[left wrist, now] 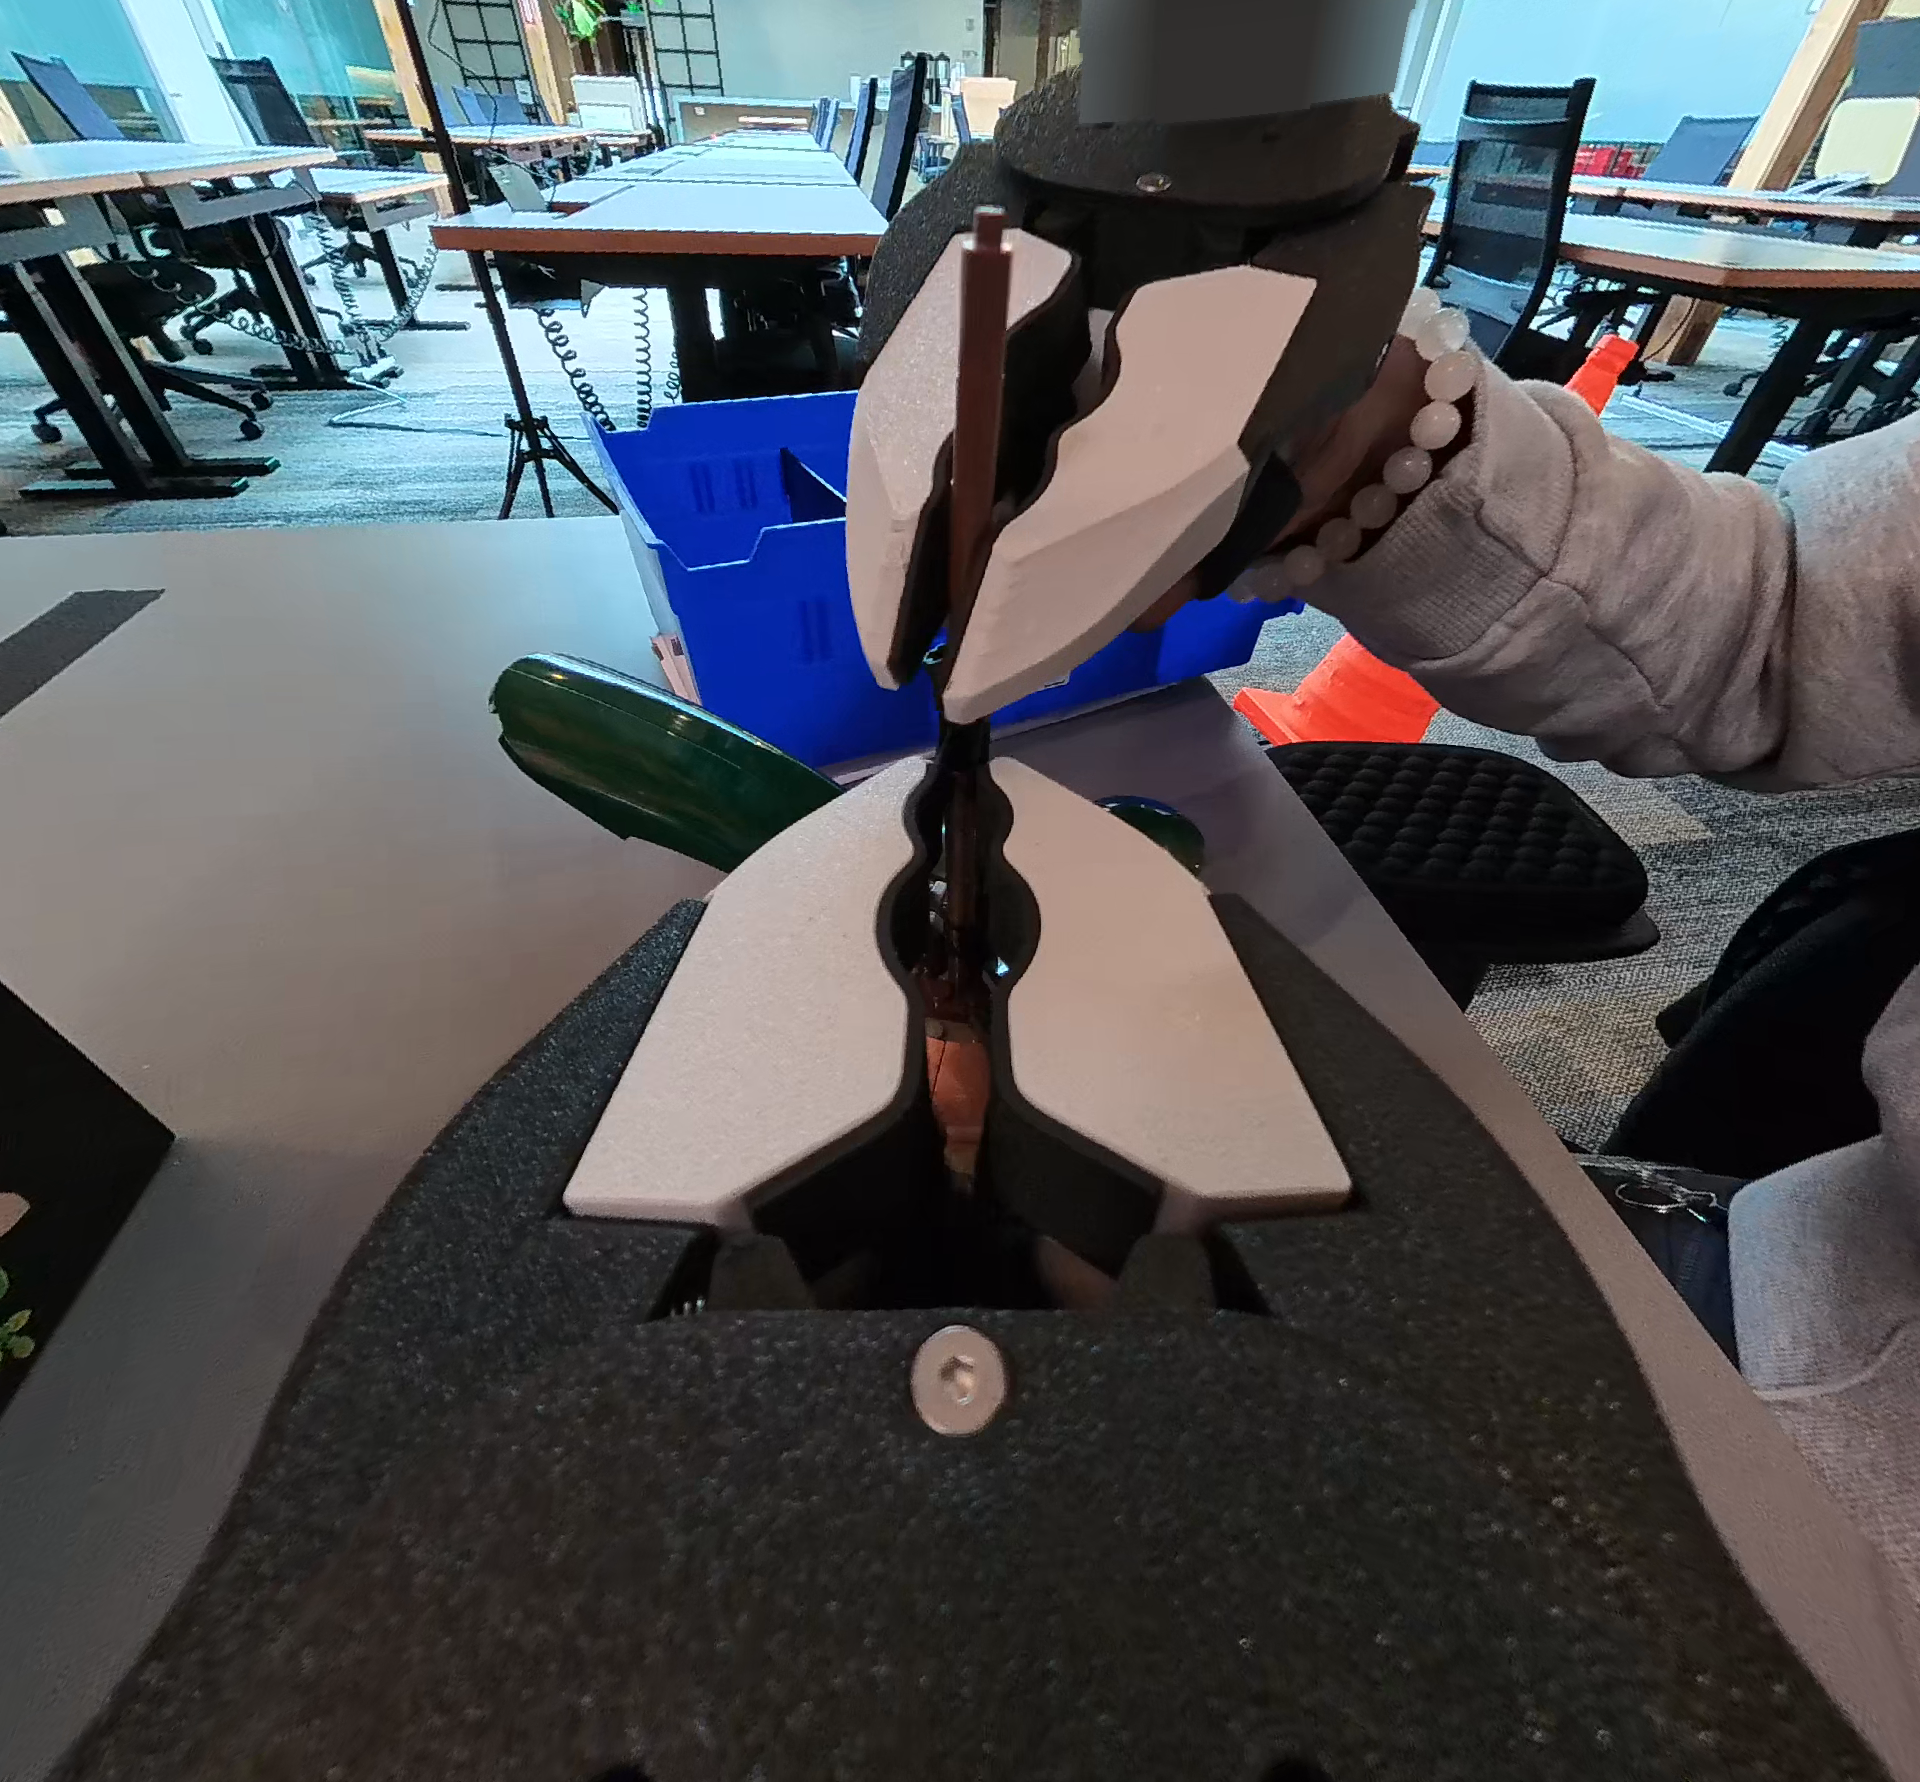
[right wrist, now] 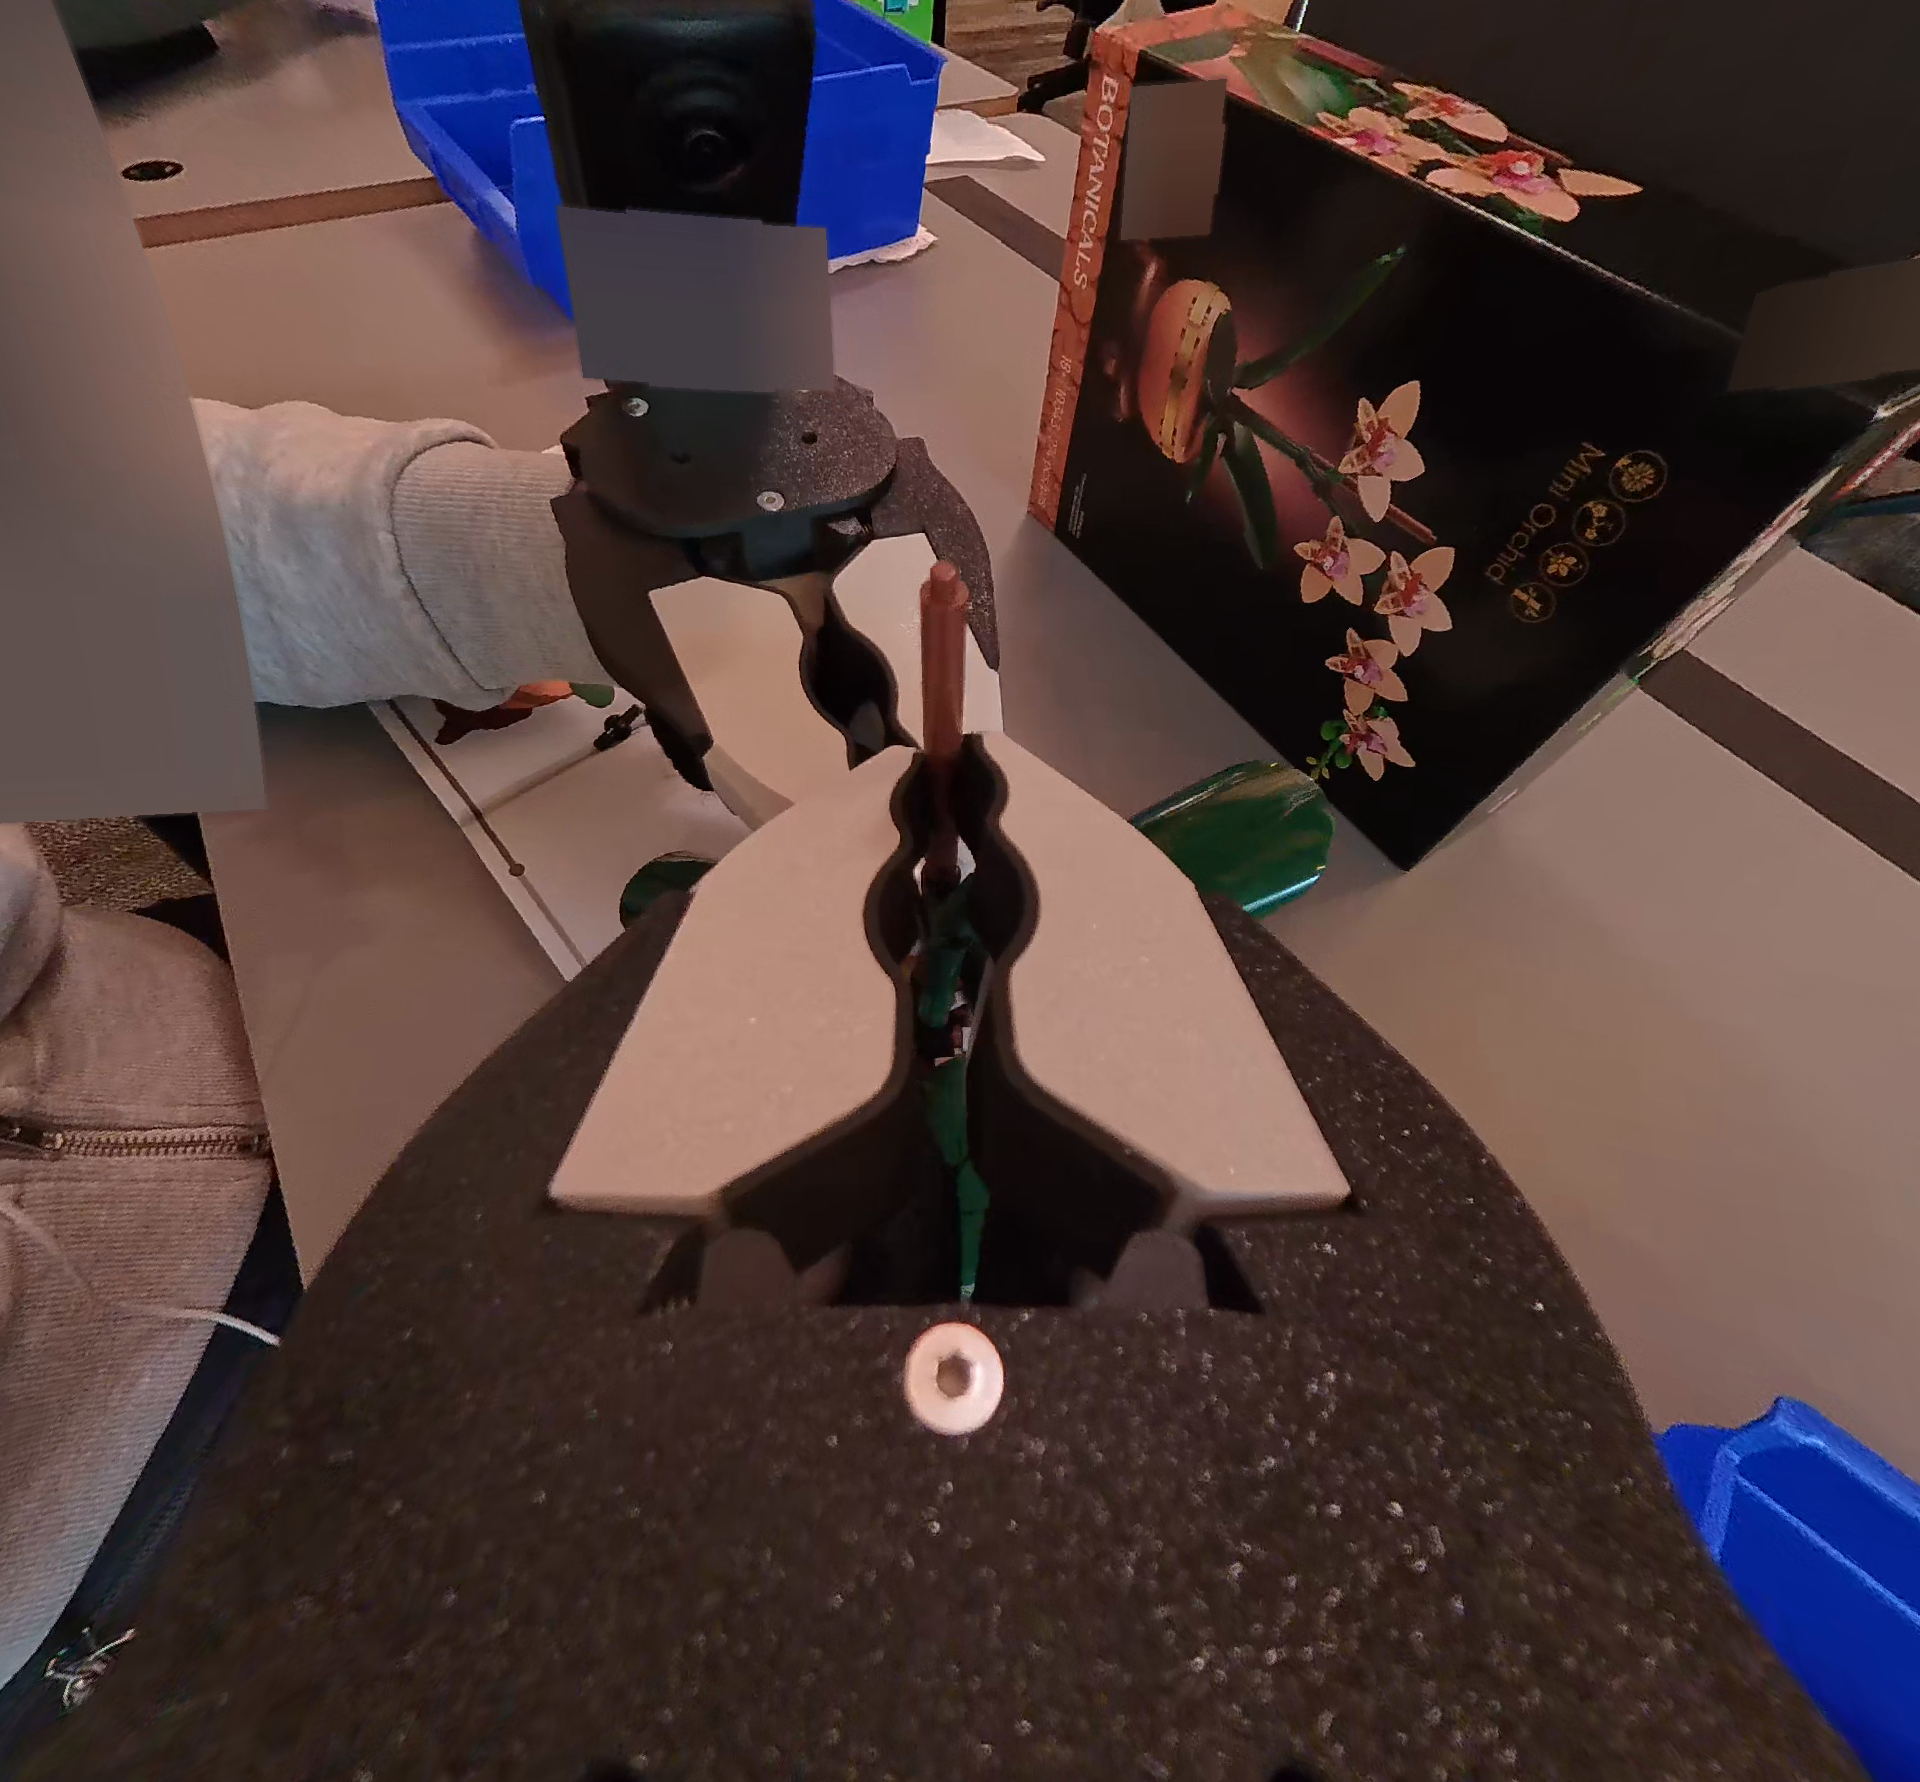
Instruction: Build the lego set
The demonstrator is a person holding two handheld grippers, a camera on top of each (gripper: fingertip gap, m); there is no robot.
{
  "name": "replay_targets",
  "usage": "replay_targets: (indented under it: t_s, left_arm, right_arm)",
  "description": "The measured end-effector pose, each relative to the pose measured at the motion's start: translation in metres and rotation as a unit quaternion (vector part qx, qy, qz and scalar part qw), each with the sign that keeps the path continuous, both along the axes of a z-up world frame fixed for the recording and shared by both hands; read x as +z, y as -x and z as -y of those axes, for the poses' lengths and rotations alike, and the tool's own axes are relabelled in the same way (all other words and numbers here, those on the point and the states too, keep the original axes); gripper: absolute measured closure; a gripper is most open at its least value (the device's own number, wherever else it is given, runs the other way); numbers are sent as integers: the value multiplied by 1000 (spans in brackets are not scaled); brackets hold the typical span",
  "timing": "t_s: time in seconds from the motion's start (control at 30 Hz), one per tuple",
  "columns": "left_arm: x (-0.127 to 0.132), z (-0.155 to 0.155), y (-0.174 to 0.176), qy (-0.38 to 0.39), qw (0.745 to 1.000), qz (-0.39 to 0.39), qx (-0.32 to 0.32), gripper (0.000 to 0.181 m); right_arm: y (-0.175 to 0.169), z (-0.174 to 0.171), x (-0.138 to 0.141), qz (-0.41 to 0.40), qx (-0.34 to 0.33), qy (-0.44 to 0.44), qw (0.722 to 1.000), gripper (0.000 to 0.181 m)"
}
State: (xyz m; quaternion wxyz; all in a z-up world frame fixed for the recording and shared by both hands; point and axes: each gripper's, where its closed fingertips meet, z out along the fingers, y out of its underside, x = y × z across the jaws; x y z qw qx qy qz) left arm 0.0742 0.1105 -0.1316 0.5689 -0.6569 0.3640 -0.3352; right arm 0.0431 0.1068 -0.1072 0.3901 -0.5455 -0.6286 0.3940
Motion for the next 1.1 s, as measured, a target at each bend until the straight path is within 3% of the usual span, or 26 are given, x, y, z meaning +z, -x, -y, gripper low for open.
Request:
replay_targets:
  t_s: [0.13,0.17,0.2,0.3,0.4,0.5,1.1]
  left_arm:
    - [0,0,0,1,1000,2,0,177]
    - [0,0,0,2,1000,2,-2,177]
    - [0,1,-1,1,1000,2,-2,177]
    - [0,1,0,1,1000,3,-3,177]
    - [0,1,0,1,1000,4,-3,177]
    - [0,0,0,0,1000,3,-1,177]
    - [0,0,0,4,1000,8,-5,177]
  right_arm:
    - [0,-2,2,-12,2,-30,999,175]
    - [-2,-3,1,-6,0,-36,999,164]
    - [-2,-6,4,-12,-11,-39,999,141]
    - [-6,-13,30,-84,-32,-31,995,129]
    - [-8,-10,39,-113,-18,-41,993,142]
    - [-6,-4,34,-114,0,-82,990,174]
    - [-7,3,29,-103,2,-21,994,177]
